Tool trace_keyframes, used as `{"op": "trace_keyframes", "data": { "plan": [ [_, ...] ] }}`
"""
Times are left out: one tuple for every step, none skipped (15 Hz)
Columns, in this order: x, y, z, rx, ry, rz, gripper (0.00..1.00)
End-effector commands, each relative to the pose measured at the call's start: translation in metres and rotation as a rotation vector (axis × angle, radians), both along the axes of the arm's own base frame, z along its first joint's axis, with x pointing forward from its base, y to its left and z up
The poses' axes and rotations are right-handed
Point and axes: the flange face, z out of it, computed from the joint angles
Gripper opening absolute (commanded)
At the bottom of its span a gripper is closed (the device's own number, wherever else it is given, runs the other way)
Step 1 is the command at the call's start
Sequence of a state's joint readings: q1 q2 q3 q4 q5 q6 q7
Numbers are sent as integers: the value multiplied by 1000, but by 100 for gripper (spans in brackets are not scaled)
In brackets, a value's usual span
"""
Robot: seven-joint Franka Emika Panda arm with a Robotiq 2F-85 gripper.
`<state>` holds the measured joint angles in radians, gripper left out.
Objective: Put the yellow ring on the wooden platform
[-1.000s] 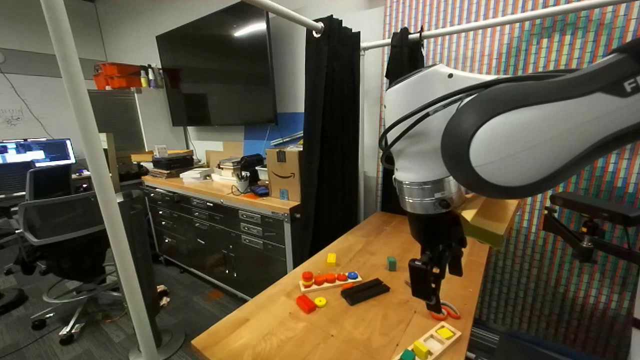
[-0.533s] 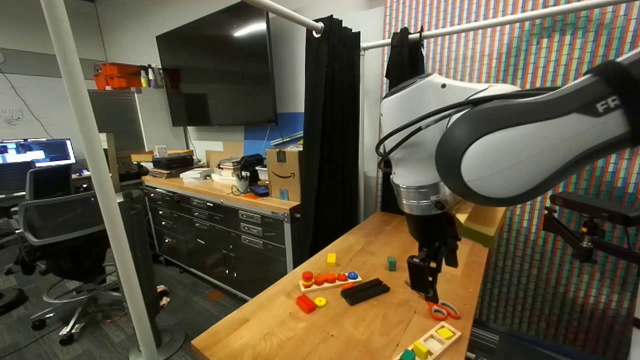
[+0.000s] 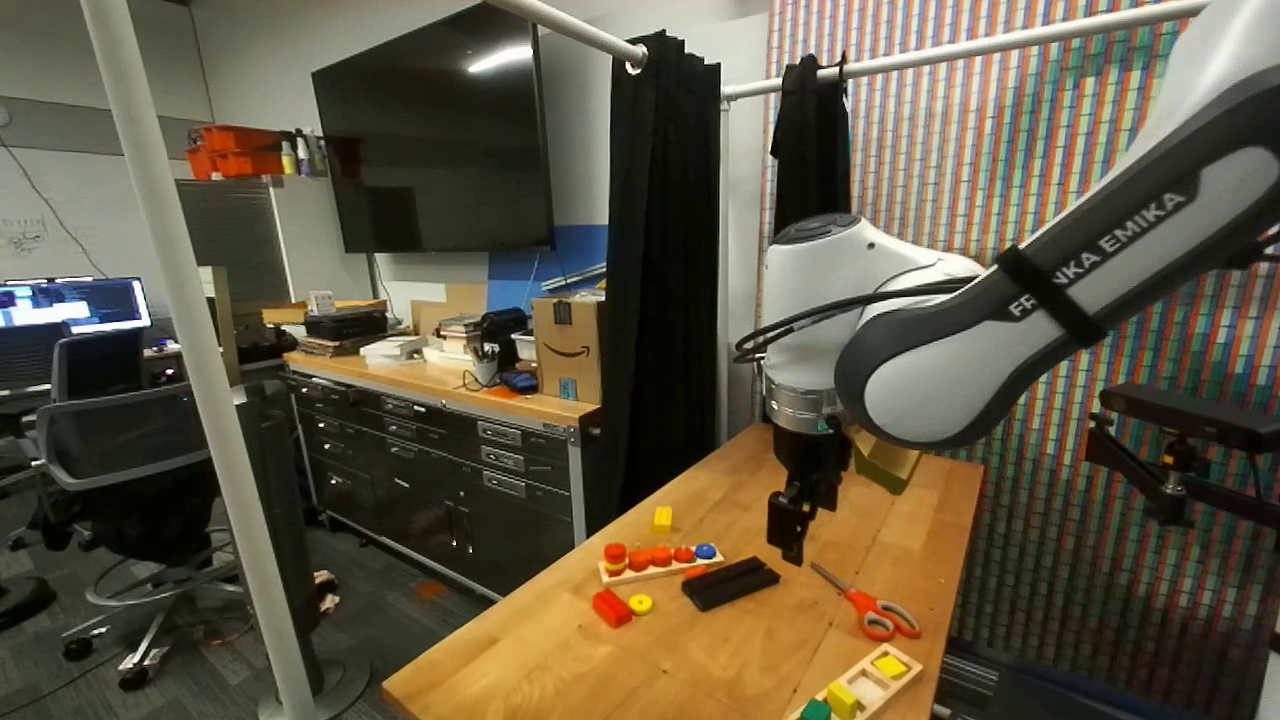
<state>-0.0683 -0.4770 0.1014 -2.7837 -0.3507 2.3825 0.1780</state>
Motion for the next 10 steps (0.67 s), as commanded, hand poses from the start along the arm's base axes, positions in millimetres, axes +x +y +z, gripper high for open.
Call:
{"op": "trace_keyframes", "data": {
  "plan": [
    [22, -28, -22, 81, -27, 104, 100],
    [28, -35, -32, 107, 7, 169, 100],
    [33, -42, -41, 125, 32, 204, 100],
    [37, -49, -49, 143, 60, 246, 100],
    [43, -55, -58, 158, 95, 287, 100],
    [48, -60, -65, 177, 131, 328, 100],
    [54, -63, -72, 194, 166, 371, 100],
    [61, -65, -78, 211, 196, 417, 100],
    [69, -66, -82, 230, 225, 463, 100],
    [80, -64, -85, 243, 257, 508, 100]
  ]
}}
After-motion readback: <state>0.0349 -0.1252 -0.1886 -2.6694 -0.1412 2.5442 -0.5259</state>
